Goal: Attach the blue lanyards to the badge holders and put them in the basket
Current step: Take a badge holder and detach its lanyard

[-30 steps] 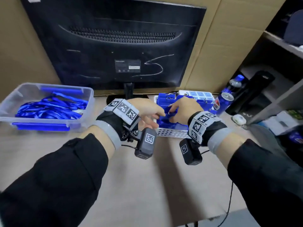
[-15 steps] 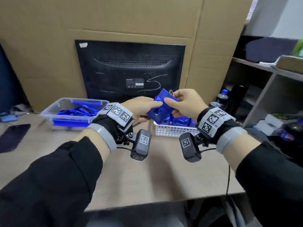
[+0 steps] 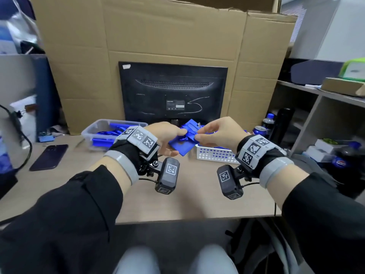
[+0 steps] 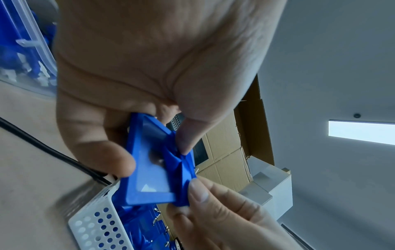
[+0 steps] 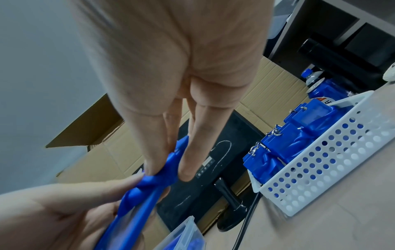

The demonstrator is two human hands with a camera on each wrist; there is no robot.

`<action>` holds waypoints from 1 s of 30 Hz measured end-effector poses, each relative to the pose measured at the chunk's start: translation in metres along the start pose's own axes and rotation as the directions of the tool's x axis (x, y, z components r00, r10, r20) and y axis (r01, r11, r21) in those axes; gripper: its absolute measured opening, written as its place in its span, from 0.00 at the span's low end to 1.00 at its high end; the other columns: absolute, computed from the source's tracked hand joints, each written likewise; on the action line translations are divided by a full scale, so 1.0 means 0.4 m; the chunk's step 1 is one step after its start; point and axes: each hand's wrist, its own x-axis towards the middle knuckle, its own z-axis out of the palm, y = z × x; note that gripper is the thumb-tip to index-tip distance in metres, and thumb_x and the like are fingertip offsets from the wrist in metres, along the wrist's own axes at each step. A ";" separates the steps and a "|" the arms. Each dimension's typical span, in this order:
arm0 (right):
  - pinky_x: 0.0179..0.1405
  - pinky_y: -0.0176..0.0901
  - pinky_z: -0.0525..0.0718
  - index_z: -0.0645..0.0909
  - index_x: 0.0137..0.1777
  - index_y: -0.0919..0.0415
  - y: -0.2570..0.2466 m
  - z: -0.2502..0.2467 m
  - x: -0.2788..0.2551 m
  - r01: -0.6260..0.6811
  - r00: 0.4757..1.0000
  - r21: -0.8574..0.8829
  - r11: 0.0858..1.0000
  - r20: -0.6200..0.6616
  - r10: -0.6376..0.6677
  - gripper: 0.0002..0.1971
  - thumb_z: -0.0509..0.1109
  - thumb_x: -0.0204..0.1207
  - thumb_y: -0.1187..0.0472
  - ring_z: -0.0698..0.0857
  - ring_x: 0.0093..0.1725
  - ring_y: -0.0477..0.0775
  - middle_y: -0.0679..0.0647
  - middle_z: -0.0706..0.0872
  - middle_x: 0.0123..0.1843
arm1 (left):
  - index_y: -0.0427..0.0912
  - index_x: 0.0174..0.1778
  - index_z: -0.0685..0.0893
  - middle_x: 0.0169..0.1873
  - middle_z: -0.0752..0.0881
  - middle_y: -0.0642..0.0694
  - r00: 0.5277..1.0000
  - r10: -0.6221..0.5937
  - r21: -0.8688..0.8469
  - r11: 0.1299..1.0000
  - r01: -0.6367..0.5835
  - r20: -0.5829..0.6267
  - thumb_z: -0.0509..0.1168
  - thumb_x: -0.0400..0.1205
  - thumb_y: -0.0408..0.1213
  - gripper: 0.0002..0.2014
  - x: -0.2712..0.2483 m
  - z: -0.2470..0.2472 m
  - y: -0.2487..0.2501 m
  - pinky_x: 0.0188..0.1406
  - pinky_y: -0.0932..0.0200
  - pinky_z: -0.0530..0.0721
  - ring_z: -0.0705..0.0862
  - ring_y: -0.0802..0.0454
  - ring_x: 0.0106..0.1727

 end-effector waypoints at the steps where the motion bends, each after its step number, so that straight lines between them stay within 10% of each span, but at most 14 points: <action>1: 0.48 0.40 0.92 0.95 0.44 0.55 -0.009 0.008 -0.007 0.004 1.000 -0.026 1.000 0.004 -0.004 0.05 0.86 0.73 0.57 0.95 0.38 0.45 0.53 0.96 0.37 | 0.41 0.70 0.85 0.52 0.92 0.45 1.000 -0.002 -0.001 1.000 0.002 -0.004 0.66 0.91 0.45 0.15 -0.006 -0.006 -0.008 0.39 0.54 0.83 0.89 0.51 0.45; 6: 0.49 0.32 0.87 0.94 0.45 0.63 -0.033 0.018 -0.022 -0.036 0.999 -0.056 0.998 0.027 0.038 0.06 0.78 0.82 0.62 0.93 0.35 0.40 0.52 0.95 0.35 | 0.38 0.73 0.85 0.53 0.92 0.42 1.000 -0.002 0.001 1.000 0.002 -0.001 0.68 0.90 0.45 0.19 -0.022 -0.035 -0.033 0.42 0.55 0.82 0.87 0.47 0.49; 9: 0.33 0.23 0.77 0.92 0.41 0.56 -0.042 0.013 -0.033 0.030 0.999 -0.164 0.986 0.040 -0.024 0.09 0.76 0.84 0.60 0.84 0.25 0.32 0.41 0.90 0.25 | 0.36 0.72 0.85 0.63 0.92 0.38 1.000 0.022 0.002 1.000 -0.022 -0.004 0.69 0.89 0.44 0.19 -0.019 -0.045 -0.036 0.53 0.51 0.83 0.87 0.45 0.53; 16: 0.60 0.58 0.92 0.95 0.41 0.52 -0.012 0.013 -0.013 0.106 0.993 -0.160 0.982 -0.029 -0.112 0.09 0.78 0.81 0.55 0.95 0.49 0.60 0.49 0.96 0.40 | 0.39 0.61 0.86 0.47 0.87 0.43 0.997 0.034 0.025 0.999 -0.032 -0.075 0.66 0.91 0.42 0.10 0.003 -0.022 -0.046 0.38 0.56 0.79 0.83 0.45 0.49; 24: 0.24 0.24 0.70 0.90 0.34 0.47 0.051 0.056 0.040 0.080 0.997 -0.180 0.980 0.003 -0.081 0.10 0.89 0.69 0.49 0.79 0.26 0.36 0.39 0.87 0.30 | 0.44 0.47 0.85 0.38 0.86 0.47 0.996 0.046 0.099 0.994 -0.039 -0.077 0.66 0.91 0.44 0.10 0.087 -0.018 -0.093 0.35 0.55 0.78 0.81 0.50 0.39; 27: 0.22 0.22 0.70 0.91 0.37 0.58 0.070 0.061 0.061 0.044 0.997 -0.079 0.996 0.062 -0.040 0.11 0.87 0.72 0.54 0.77 0.18 0.35 0.38 0.80 0.17 | 0.44 0.41 0.84 0.34 0.84 0.49 0.998 0.058 0.116 0.992 -0.054 -0.035 0.67 0.91 0.45 0.14 0.129 -0.036 -0.116 0.33 0.57 0.74 0.78 0.51 0.36; 30: 0.33 0.17 0.77 0.92 0.42 0.70 0.092 0.074 0.094 0.022 0.998 0.080 0.997 0.056 -0.026 0.14 0.87 0.72 0.58 0.87 0.33 0.26 0.45 0.92 0.33 | 0.45 0.35 0.82 0.31 0.79 0.50 0.997 0.077 0.101 0.992 -0.078 0.016 0.65 0.91 0.46 0.18 0.157 -0.057 -0.124 0.30 0.61 0.69 0.73 0.54 0.30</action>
